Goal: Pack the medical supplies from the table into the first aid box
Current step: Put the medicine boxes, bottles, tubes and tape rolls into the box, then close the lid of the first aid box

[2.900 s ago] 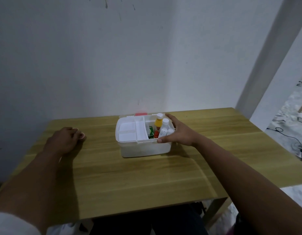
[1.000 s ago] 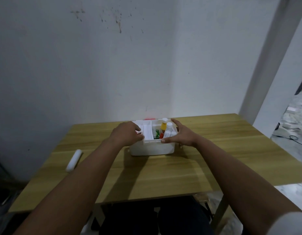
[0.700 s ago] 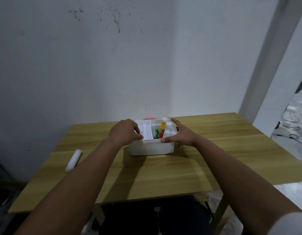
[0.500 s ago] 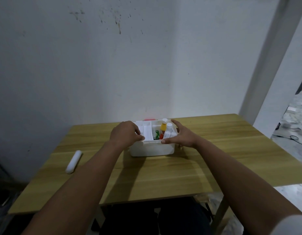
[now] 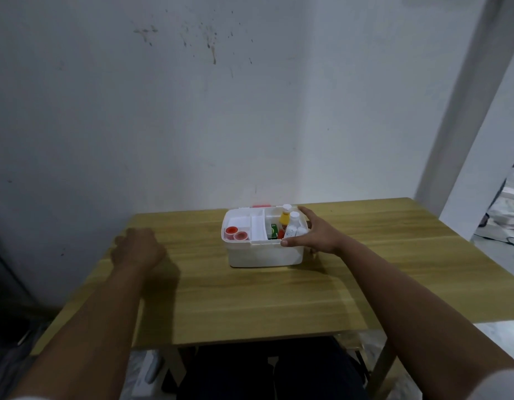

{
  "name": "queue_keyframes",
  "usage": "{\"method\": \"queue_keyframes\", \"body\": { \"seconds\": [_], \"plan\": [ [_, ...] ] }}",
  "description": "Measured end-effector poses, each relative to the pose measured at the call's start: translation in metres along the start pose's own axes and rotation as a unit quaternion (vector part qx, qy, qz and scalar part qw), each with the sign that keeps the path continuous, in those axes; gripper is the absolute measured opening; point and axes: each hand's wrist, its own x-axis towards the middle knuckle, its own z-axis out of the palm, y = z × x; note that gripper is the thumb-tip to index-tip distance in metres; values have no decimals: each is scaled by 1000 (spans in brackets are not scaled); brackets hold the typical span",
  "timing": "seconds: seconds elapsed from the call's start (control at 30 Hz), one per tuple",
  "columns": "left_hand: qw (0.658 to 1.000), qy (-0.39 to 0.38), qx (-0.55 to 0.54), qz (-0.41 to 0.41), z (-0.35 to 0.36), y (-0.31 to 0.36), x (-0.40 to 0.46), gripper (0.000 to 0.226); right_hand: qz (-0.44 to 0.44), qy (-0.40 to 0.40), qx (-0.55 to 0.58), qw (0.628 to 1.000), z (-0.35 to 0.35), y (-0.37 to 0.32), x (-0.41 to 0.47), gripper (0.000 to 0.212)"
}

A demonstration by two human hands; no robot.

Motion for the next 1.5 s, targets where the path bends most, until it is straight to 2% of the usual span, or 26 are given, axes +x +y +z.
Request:
{"method": "queue_keyframes", "body": {
  "seconds": [0.07, 0.17, 0.3, 0.37, 0.43, 0.53, 0.6, 0.67, 0.77, 0.9, 1.03, 1.1, 1.23, 1.3, 1.4, 1.5],
  "plan": [
    [998, -52, 23, -37, 14, -30, 11, 50, 4, 9, 2, 1000, 1, -1, -2, 144],
    [993, -114, -9, -14, 31, -55, 27, 47, 7, 10, -2, 1000, 1, -1, -3, 153],
    [995, -99, -18, 6, 33, -51, 25, 54, 8, 8, -2, 1000, 1, -1, -3, 150],
    [993, -87, -80, 15, 24, -34, 22, 43, 10, 7, -6, 1000, 1, -3, -5, 148],
    [980, -61, -186, 26, 9, -8, 20, 33, 10, 6, -13, 1000, 1, -6, -7, 146],
    [942, -71, -326, 43, -21, 47, 9, 46, 7, 7, -12, 1000, 1, -6, -7, 145],
    [923, -95, -365, 81, -39, 87, 1, 44, 8, 11, -13, 1000, 1, -4, -7, 142],
    [916, -125, -360, 126, -49, 122, -12, 36, 10, 14, -17, 1000, 0, -3, -7, 141],
    [928, -141, -283, 197, -46, 163, -36, 24, 12, 18, -20, 1000, -1, -2, -8, 142],
    [953, -79, -152, 249, -23, 187, -47, 42, 13, 22, -15, 1000, -2, -1, -10, 147],
    [959, -65, -109, 253, -11, 189, -37, 46, 10, 23, -10, 1000, -5, 3, -4, 146],
    [959, -55, -108, 255, -10, 187, -32, 43, 3, 18, -2, 1000, -7, 3, -1, 137],
    [956, -30, -132, 260, -8, 182, -13, 44, 15, 54, 60, 997, -11, 2, 4, 99],
    [957, -7, -166, 236, -7, 177, 1, 43, 39, 85, 106, 990, -12, 3, 10, 95],
    [962, 24, -208, 177, -1, 168, 20, 36, 90, 115, 170, 975, -13, 3, 22, 75],
    [963, -72, -238, 106, 14, 164, 38, 49, 132, 117, 200, 964, -13, 2, 40, 61]
  ]
}}
